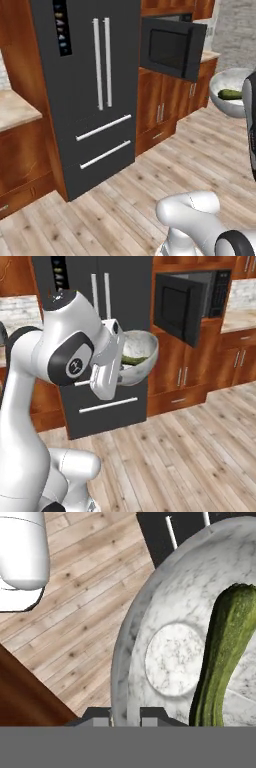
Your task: Pick the squash from the sink and place it in the bowl. Then pick the bowl and place it in the microwave. Then close the microwave door and press the start button.
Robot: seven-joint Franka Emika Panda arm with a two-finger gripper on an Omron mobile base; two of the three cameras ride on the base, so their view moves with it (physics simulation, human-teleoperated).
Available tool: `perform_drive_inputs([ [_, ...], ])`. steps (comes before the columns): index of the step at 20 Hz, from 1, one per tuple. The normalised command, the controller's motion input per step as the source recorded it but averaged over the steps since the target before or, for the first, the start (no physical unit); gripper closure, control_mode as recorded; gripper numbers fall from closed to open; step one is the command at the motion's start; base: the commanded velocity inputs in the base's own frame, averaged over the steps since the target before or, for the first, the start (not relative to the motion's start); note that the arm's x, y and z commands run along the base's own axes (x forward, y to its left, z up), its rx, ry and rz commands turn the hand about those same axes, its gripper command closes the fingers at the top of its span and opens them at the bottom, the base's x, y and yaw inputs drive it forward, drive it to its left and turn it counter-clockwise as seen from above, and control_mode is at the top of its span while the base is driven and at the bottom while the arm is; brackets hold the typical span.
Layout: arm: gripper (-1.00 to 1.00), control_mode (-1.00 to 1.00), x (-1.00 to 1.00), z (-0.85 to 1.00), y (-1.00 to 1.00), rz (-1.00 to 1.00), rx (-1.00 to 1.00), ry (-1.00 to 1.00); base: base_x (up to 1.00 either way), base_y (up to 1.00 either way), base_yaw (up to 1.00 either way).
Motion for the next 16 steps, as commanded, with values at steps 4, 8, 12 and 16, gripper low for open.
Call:
perform_drive_inputs([
  [4, 1.00, 1.00, 0.00, 0.00, 0.00, 0.00, 0.00, 0.00, 1.00, -0.07, -0.55],
  [8, 1.00, 1.00, 0.00, 0.00, 0.00, 0.00, 0.00, 0.00, 0.92, -0.25, -0.57],
  [12, 1.00, 1.00, 0.00, 0.00, 0.00, 0.00, 0.00, 0.00, 0.88, -0.39, -0.57],
  [16, 1.00, 1.00, 0.00, 0.00, 0.00, 0.00, 0.00, 0.00, 0.88, -0.49, -0.55],
])
